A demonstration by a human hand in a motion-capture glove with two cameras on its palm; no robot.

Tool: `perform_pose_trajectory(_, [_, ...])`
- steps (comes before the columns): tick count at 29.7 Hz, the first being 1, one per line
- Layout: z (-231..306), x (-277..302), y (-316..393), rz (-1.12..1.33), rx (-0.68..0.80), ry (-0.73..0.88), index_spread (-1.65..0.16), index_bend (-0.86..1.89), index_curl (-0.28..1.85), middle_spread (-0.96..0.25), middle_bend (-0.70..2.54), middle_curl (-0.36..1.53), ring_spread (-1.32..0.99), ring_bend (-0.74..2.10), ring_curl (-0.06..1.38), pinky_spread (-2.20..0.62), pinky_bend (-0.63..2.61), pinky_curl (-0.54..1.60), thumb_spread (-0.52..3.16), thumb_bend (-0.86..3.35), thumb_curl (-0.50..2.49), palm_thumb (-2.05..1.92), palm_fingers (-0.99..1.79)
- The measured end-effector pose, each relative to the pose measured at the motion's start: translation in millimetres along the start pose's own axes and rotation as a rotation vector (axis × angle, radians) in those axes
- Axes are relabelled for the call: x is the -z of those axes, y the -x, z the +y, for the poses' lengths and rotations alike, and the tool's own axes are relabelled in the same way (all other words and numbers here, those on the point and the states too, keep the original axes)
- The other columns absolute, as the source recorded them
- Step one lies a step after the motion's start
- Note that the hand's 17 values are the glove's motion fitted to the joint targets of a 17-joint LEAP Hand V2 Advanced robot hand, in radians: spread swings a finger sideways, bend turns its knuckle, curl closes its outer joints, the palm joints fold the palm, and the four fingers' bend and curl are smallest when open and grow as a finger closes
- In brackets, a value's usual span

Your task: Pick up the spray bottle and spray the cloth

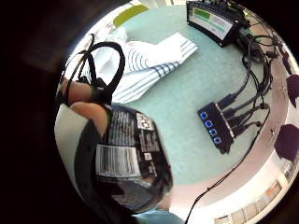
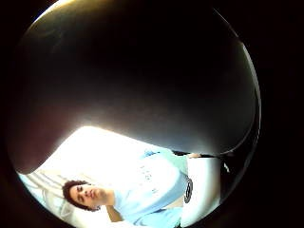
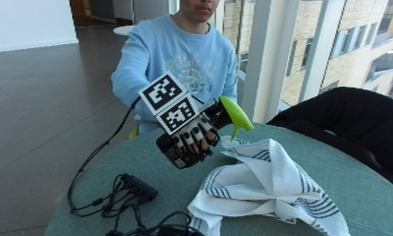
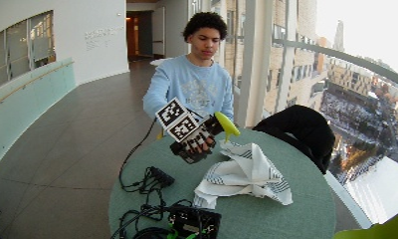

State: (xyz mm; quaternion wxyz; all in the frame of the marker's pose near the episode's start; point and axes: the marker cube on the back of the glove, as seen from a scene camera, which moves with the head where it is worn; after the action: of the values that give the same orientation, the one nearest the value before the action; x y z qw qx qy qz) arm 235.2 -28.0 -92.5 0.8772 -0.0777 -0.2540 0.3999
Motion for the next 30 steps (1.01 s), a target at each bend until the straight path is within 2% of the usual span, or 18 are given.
perform_pose_trajectory(7, [-8.7,-3.8,0.5,0.052,-0.054,0.042,-0.25,0.13,0.34,-0.08,0.22,0.43,-0.07,0.45,0.38,-0.03,0.33,0.39,0.76,-0.03,0.59,0.97,1.15])
perform_pose_trajectory(30, [-7.5,-1.9,1.4,0.067,-0.085,0.061,-0.24,0.14,0.35,-0.08,0.23,0.44,-0.07,0.46,0.38,-0.04,0.35,0.38,0.75,-0.03,0.62,0.95,1.15])
